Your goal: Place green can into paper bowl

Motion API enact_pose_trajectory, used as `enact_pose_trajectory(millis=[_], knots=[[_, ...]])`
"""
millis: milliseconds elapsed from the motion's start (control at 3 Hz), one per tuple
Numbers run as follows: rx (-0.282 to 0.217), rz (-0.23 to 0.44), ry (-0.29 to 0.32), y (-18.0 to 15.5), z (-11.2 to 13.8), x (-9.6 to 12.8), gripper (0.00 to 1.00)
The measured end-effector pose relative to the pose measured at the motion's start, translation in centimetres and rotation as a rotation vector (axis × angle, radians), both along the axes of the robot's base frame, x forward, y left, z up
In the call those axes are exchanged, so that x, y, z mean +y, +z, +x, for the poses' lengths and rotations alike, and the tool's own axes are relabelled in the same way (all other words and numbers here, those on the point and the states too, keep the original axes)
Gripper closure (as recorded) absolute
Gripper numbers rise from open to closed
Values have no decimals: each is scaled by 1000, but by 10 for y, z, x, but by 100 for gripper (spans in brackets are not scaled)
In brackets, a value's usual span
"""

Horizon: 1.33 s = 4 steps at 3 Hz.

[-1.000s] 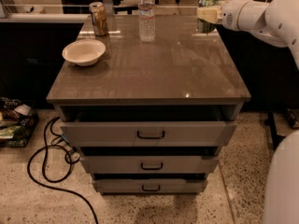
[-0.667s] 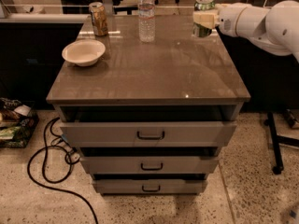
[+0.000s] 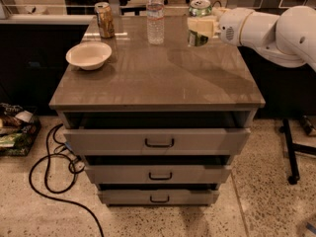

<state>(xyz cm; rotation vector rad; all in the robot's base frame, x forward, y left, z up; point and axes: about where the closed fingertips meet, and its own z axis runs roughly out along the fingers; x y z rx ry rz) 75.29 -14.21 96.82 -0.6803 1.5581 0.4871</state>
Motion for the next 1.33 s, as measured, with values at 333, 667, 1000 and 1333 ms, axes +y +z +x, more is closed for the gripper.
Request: enact_pose_trajectory(millis=[333,667,1000,1333], knots=[[6,-26,57,12,-18,32,100],[33,-23,138,14,-26,70,100],[74,9,242,10,-25,112,100],[119,48,344,2,-18,150,100]])
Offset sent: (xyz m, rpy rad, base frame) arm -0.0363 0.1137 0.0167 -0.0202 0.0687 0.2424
